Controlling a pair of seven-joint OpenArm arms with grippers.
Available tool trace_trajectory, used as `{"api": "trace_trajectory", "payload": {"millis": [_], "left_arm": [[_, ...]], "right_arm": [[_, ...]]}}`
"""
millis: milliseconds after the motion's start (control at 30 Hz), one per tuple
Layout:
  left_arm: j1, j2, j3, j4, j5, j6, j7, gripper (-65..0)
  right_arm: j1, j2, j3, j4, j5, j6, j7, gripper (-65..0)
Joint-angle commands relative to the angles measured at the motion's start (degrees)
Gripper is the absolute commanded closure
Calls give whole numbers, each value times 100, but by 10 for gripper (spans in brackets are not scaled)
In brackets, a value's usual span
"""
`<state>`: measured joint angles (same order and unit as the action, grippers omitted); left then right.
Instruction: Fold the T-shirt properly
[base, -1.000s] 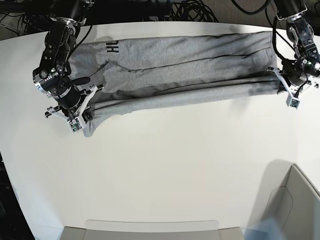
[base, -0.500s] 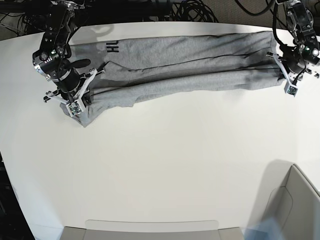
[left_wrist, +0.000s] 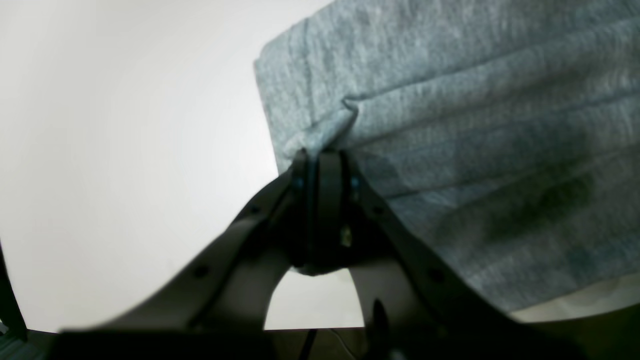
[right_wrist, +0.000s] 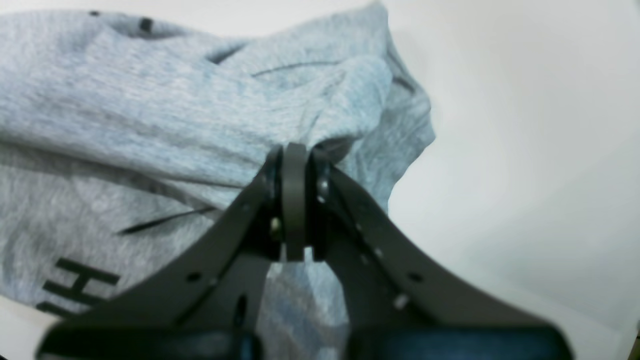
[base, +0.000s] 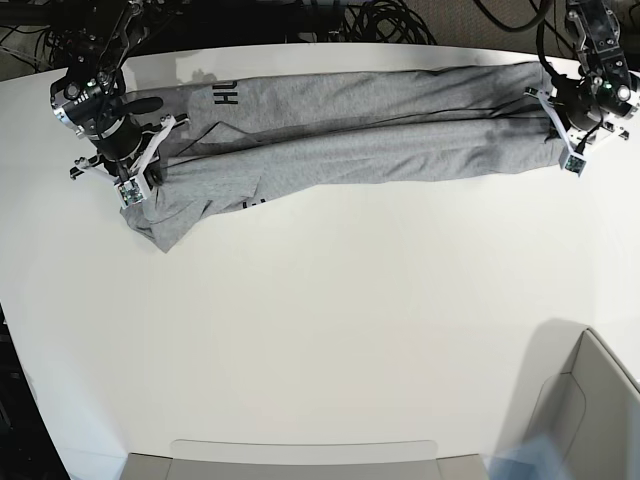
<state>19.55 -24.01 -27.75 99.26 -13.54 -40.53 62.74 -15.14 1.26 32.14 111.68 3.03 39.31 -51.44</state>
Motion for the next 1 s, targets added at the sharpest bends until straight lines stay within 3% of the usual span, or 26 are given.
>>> {"api": "trace_trajectory", "payload": {"millis": [0, 300, 833, 967], "left_arm": [[54, -126, -60, 109, 145, 53, 25, 0], [212, -126, -69, 795, 145, 53, 420, 0], [414, -47, -16, 206, 154, 53, 394, 0], [414, -47, -52, 206, 154, 53, 394, -159]], "right_arm": [[32, 63, 43, 116, -52, 69, 58, 0], [-117, 63, 25, 125, -52, 69, 58, 0], [-504, 55, 34, 81, -52, 69, 67, 0], [-504, 46, 25, 81, -52, 69, 67, 0]]}}
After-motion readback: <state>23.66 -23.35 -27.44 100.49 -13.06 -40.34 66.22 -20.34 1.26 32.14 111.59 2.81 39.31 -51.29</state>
